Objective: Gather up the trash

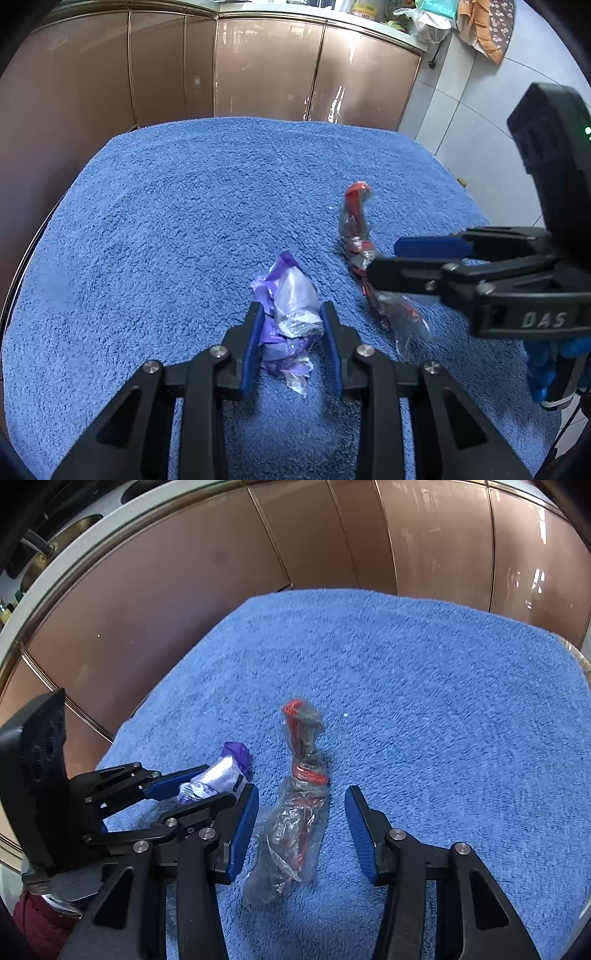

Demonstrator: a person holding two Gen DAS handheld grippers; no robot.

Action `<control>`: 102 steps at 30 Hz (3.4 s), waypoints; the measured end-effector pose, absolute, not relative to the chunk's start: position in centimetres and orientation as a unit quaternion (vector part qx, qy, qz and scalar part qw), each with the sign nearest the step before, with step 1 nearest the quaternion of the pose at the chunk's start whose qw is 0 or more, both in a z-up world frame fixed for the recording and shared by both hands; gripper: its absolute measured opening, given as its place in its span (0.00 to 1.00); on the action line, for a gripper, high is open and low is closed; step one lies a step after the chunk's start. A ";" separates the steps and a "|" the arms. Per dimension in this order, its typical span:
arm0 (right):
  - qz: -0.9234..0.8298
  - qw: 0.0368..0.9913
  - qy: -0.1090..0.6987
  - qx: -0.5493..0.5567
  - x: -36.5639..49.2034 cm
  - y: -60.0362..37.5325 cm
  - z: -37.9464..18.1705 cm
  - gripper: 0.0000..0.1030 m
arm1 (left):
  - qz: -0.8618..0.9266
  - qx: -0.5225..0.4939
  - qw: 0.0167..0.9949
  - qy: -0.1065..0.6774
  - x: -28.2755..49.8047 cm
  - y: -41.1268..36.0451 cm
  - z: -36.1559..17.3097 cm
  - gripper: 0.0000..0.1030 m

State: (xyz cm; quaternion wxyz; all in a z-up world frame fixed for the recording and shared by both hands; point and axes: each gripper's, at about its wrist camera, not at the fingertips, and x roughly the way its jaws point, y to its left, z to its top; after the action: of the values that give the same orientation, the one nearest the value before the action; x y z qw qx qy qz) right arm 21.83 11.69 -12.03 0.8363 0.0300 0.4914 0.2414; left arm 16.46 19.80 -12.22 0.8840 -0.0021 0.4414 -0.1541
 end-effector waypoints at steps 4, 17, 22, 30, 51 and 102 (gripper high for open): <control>0.240 0.832 0.500 0.026 22.0 12.0 -12.8 0.42 | -0.156 -0.007 0.885 0.438 16.1 20.0 -12.3 0.28; 0.244 0.835 0.492 0.035 21.4 10.4 -12.3 0.09 | -0.138 -0.013 0.892 0.430 14.7 20.2 -10.2 0.26; 0.252 0.843 0.472 0.050 19.8 8.5 -10.5 0.08 | -0.135 -0.009 0.896 0.423 13.3 19.5 -8.2 0.26; 0.241 0.865 0.434 0.078 16.7 2.5 -6.8 0.08 | -0.155 0.011 0.900 0.407 12.1 15.5 -4.4 0.26; -0.004 0.908 0.396 0.134 9.2 -26.6 -6.3 0.08 | -0.317 0.071 0.853 0.409 15.2 -10.9 -1.1 0.26; -0.094 0.920 0.369 0.089 8.7 -28.6 -8.6 0.57 | -0.247 0.032 0.890 0.382 16.1 -16.2 -2.6 0.50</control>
State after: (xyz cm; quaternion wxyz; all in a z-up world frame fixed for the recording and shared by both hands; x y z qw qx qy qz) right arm 8.73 -28.60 -8.63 0.9205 0.0892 0.3688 -0.0939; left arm 16.09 -16.25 -2.58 0.8898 0.0320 0.3822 -0.2472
